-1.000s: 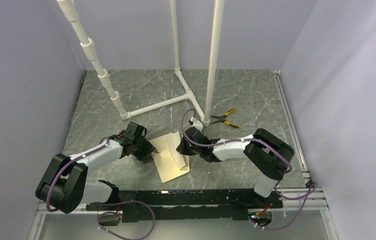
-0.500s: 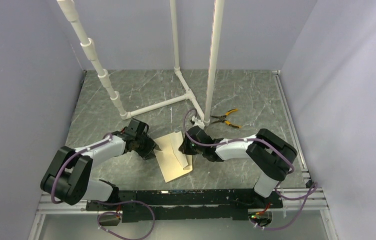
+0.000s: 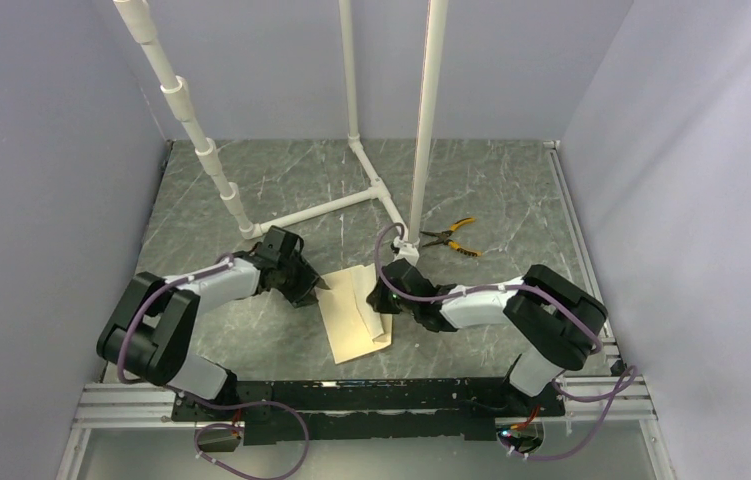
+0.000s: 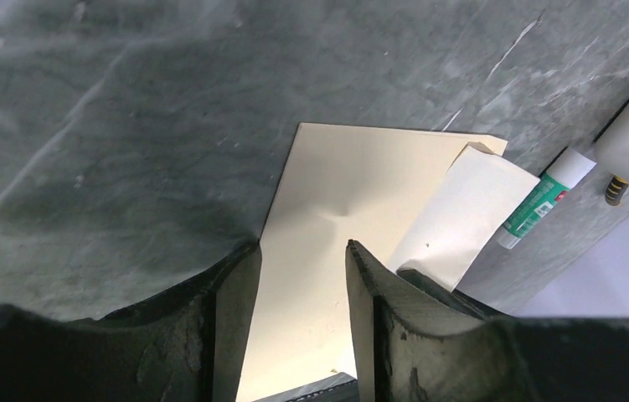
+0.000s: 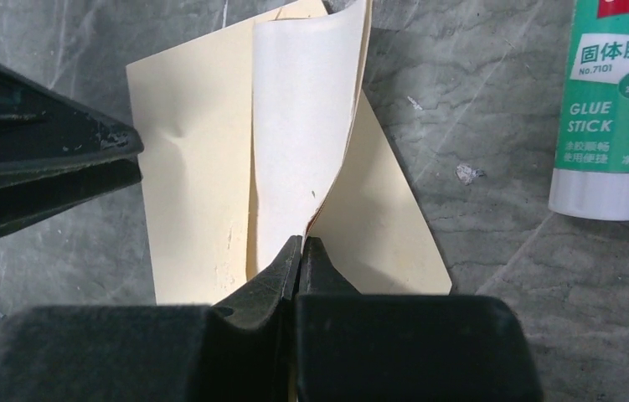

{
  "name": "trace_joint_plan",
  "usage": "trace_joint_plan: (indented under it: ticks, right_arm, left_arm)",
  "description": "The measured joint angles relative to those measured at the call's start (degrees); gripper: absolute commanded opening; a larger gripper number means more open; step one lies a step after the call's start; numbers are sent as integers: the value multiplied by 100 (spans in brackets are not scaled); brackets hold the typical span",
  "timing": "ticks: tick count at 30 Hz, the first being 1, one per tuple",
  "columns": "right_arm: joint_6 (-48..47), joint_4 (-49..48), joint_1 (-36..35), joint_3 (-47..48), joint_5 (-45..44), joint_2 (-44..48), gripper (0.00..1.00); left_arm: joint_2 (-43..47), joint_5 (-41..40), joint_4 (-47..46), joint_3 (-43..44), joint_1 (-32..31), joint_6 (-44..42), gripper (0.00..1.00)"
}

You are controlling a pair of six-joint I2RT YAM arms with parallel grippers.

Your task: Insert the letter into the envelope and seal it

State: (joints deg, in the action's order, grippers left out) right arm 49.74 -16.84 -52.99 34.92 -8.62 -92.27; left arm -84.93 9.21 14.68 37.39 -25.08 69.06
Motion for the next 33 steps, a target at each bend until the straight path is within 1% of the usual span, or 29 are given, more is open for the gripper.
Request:
trace_joint_plan:
  ticks: [4,9,11,12,15,17,20,23,25,28,31,33]
  right_arm:
    - [-2,-490,13,-240,33,2,0]
    - [227,-717,140,-402,120,92,0]
    - [363,-710,210,-424,129,216,0]
    - [450,-699,258,-424,129,286,0]
    - [664,-616,396,-400,120,422,0]
    - [796,-533,459,-350,120,420,0]
    - [903,-317,485,-219,109,398,0]
    - [1036,-243,483,-164,57,376,0]
    - [1128,-245,485,-166,31,376,0]
    - [1252,-247,501,-166,13,378,0]
    - [1353,-256,525,-166,39,378,0]
    - [1416,-289,557,-166,129,372,0]
  left_arm:
    - [-192,-7,162,295,-2,-210,65]
    - [15,-7,-76,166,-33,-345,78]
    - [151,-9,-243,35,-35,-404,79]
    - [221,-4,-330,-42,-35,-457,78]
    - [358,-4,-553,-236,-33,-529,68]
    - [391,-17,-616,-326,-24,-562,65]
    - [391,-24,-577,-328,-22,-597,67]
    - [365,-7,-527,-271,-15,-603,71]
    - [367,61,-579,-280,-4,-588,71]
    - [365,219,-704,-354,57,-549,63]
    - [269,479,-931,-450,107,-476,51]
    - [175,667,-1104,-507,133,-411,46]
